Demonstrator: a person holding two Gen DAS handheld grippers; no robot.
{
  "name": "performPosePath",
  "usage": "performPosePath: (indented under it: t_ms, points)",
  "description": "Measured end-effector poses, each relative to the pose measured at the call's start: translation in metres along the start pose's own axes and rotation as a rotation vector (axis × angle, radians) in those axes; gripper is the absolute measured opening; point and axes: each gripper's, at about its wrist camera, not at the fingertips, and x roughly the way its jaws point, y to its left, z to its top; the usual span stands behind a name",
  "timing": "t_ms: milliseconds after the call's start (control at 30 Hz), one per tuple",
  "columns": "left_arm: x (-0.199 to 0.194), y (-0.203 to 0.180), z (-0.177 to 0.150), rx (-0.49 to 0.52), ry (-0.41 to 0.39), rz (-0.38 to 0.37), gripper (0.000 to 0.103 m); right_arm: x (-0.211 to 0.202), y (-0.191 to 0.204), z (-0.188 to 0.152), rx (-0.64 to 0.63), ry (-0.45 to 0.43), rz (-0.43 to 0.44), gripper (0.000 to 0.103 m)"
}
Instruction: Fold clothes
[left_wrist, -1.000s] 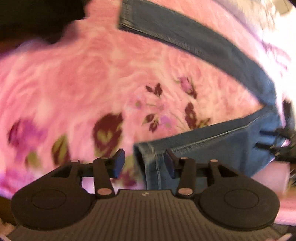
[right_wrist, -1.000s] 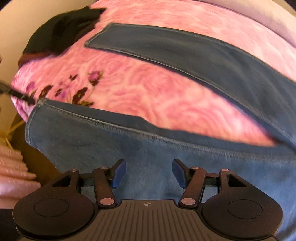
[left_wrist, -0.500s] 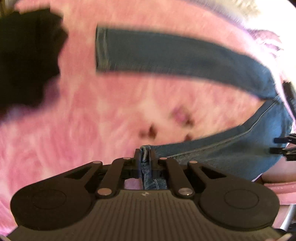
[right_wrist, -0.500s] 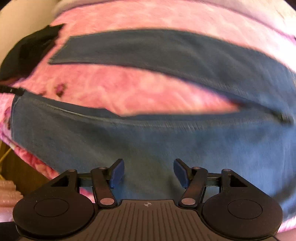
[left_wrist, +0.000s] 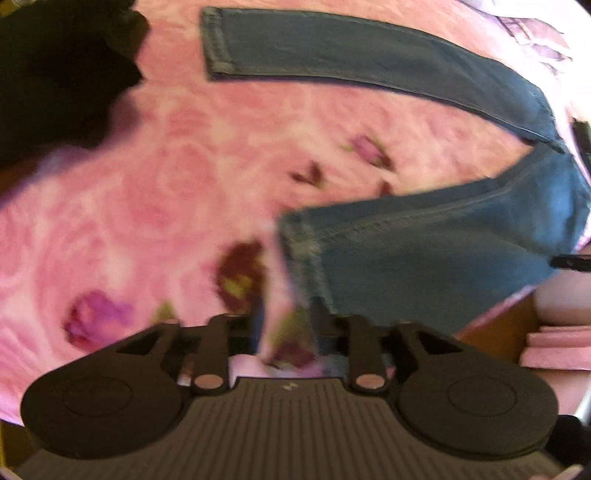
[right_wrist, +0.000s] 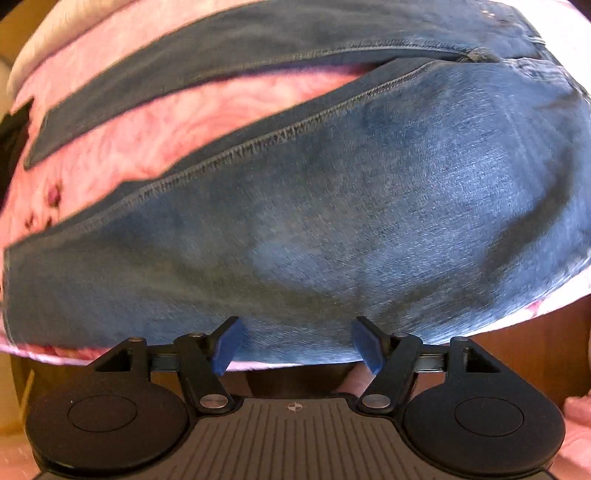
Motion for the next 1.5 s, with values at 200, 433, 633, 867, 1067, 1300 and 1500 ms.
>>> performPosePath:
  t_ms: [200, 433, 633, 867, 1067, 1300, 1500]
  points:
    - [0.023, -0.011, -0.035, -0.099, 0.096, -0.051, 0.036, -0.005, 0.012, -0.006, 0.020, -0.040, 0.004, 0.070]
    - [0.014, -0.015, -0.045, -0.110, 0.067, -0.070, 0.012, -0.012, 0.012, -0.010, 0.004, -0.049, -0.014, 0.070]
    - [0.020, -0.015, -0.049, -0.099, 0.118, -0.064, 0.012, -0.023, 0.000, -0.009, 0.025, -0.068, -0.043, 0.070]
    - [0.003, -0.016, -0.041, -0.042, 0.129, 0.020, 0.023, -0.053, -0.018, -0.019, 0.124, -0.110, -0.073, 0.070]
    - [-0.040, -0.038, -0.015, 0.145, 0.026, 0.099, 0.033, -0.101, -0.043, -0.036, 0.255, -0.197, -0.166, 0.071]
    - [-0.074, -0.106, 0.028, 0.347, -0.132, 0.121, 0.051, -0.149, -0.059, -0.039, 0.317, -0.284, -0.178, 0.077]
    - [-0.101, -0.163, 0.053, 0.439, -0.238, 0.141, 0.062, -0.168, -0.070, -0.027, 0.308, -0.317, -0.170, 0.078]
